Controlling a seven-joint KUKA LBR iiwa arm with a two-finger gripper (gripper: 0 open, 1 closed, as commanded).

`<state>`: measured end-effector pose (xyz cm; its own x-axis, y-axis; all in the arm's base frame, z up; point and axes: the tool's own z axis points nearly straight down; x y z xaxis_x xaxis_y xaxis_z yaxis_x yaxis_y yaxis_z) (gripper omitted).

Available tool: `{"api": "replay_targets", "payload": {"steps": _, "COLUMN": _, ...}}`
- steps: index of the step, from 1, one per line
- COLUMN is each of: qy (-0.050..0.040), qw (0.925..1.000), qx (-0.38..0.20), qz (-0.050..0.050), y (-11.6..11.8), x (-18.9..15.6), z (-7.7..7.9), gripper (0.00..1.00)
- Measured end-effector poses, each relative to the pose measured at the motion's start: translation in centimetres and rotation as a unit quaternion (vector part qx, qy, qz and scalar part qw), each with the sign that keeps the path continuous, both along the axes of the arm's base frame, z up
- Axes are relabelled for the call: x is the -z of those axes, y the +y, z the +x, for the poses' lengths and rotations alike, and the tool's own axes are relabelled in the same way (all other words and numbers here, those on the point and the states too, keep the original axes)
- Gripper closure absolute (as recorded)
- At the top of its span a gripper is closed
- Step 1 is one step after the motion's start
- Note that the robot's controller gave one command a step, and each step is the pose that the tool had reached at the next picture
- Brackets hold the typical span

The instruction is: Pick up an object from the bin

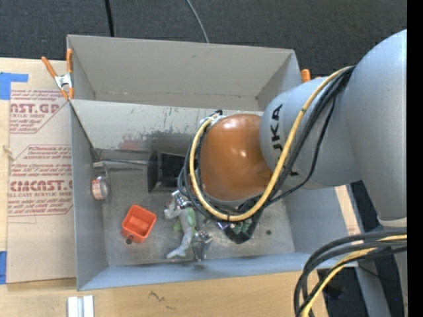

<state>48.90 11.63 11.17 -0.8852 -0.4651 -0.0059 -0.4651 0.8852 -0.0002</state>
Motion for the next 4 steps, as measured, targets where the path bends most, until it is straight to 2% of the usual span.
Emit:
{"api": "replay_targets", "payload": {"steps": 1, "qy": -0.0010, "qw": 0.9906, "qx": -0.137, "qz": 0.003, "y": -2.9, "x": 3.6, "z": 1.0, "gripper": 1.00}}
{"api": "replay_targets", "payload": {"steps": 3, "qy": 0.0003, "qw": 0.9905, "qx": -0.137, "qz": 0.003, "y": -2.9, "x": 3.3, "z": 0.9, "gripper": 1.00}}
{"api": "replay_targets", "payload": {"steps": 4, "qy": 0.0061, "qw": 0.9905, "qx": -0.137, "qz": 0.000, "y": -3.1, "x": 1.8, "z": 0.6, "gripper": 1.00}}
